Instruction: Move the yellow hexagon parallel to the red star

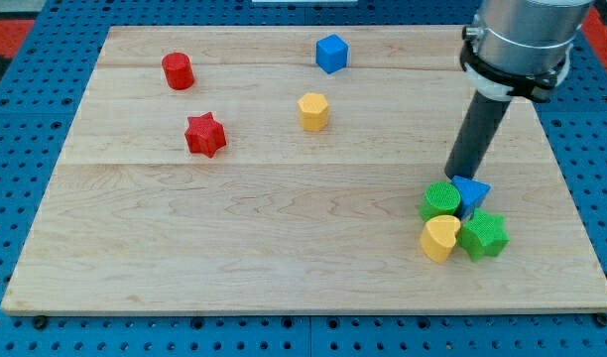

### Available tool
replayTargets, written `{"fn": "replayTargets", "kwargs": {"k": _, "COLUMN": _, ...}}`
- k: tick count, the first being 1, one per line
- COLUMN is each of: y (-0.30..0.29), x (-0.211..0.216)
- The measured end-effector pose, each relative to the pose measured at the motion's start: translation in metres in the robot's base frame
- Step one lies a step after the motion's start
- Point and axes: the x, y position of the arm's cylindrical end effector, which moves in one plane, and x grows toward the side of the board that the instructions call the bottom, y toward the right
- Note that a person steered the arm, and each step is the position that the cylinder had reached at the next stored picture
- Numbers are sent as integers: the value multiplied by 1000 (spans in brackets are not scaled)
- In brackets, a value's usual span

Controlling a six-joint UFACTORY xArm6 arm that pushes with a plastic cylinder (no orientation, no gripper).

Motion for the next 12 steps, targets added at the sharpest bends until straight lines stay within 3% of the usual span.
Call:
{"fn": "replayTargets", "kwargs": {"k": 2, "y": -6, "x": -3}}
{"fn": "replayTargets", "kwargs": {"k": 3, "y": -7, "x": -22}}
{"fn": "replayTargets", "kwargs": {"k": 4, "y": -11, "x": -69}}
{"fn": "replayTargets", "kwargs": {"k": 7, "y": -181, "x": -137}}
{"fn": "replayTargets", "kwargs": {"k": 8, "y": -201, "x": -149}}
{"fn": "replayTargets", "kwargs": {"k": 10, "y": -206, "x": -104}}
{"fn": "replayTargets", "kwargs": {"k": 12, "y": -153, "x": -116}}
